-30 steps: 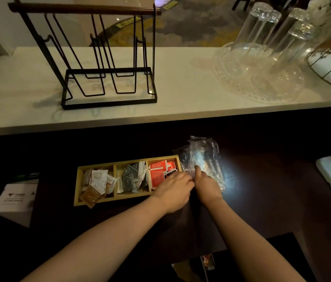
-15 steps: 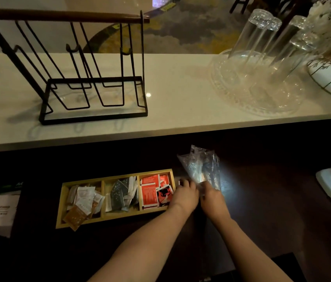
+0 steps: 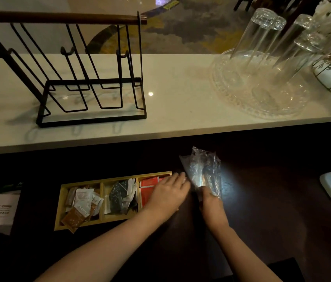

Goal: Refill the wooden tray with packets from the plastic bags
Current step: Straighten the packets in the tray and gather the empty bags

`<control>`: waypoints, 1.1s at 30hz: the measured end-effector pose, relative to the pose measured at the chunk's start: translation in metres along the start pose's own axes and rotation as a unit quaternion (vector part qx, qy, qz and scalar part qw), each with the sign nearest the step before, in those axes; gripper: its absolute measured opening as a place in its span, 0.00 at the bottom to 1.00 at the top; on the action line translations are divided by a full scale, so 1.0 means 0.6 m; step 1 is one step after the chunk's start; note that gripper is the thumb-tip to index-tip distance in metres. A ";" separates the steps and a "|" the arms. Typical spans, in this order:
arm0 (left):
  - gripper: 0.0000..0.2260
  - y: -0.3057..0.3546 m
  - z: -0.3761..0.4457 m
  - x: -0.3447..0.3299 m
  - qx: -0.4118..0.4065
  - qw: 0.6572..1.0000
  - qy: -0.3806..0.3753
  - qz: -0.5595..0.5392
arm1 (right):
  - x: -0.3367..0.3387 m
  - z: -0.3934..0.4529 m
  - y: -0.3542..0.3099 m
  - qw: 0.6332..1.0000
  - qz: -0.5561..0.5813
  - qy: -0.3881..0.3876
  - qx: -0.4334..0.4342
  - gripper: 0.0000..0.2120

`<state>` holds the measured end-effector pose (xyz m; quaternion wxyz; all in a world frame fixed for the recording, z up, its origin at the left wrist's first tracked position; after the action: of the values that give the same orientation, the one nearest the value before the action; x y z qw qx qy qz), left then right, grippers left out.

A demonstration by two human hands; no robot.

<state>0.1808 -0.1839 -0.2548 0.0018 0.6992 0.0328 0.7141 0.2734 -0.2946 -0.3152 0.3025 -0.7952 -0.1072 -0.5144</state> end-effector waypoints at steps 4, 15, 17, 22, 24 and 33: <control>0.31 -0.047 -0.085 -0.009 0.061 0.997 0.009 -0.039 | -0.005 -0.006 -0.008 0.999 -0.050 -0.002 0.002 0.13; 0.30 -0.044 -0.131 -0.093 0.074 0.987 -0.107 -0.094 | -0.005 -0.026 -0.026 0.999 -0.027 -0.016 -0.012 0.13; 0.30 -0.045 -0.133 -0.075 0.113 0.980 -0.068 -0.151 | 0.010 -0.030 -0.038 1.000 -0.004 0.001 -0.010 0.13; 0.25 -0.049 -0.148 -0.009 0.291 0.839 0.023 -0.458 | 0.052 -0.077 -0.107 0.993 -0.041 0.092 0.059 0.20; 0.19 -0.042 -0.150 0.013 0.327 0.654 0.045 -0.681 | 0.049 -0.107 -0.152 0.988 -0.072 0.080 0.108 0.20; 0.09 -0.092 -0.226 0.032 0.492 0.404 0.204 -0.744 | 0.007 -0.232 -0.298 0.927 -0.088 0.094 0.353 0.19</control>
<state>0.0424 -0.1340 -0.2410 0.1812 0.1133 0.8848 0.4142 0.0841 -0.2353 -0.2052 0.5261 -0.5725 -0.3222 -0.5401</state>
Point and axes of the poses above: each hand's wrist, its own z-axis towards the middle knuckle, its own x-axis out of the back of the hand, y = z × x, the point moved 4 cm from there along z, towards the middle knuckle, and after that the axes turned 5 degrees about -x, right-handed, at the moved point
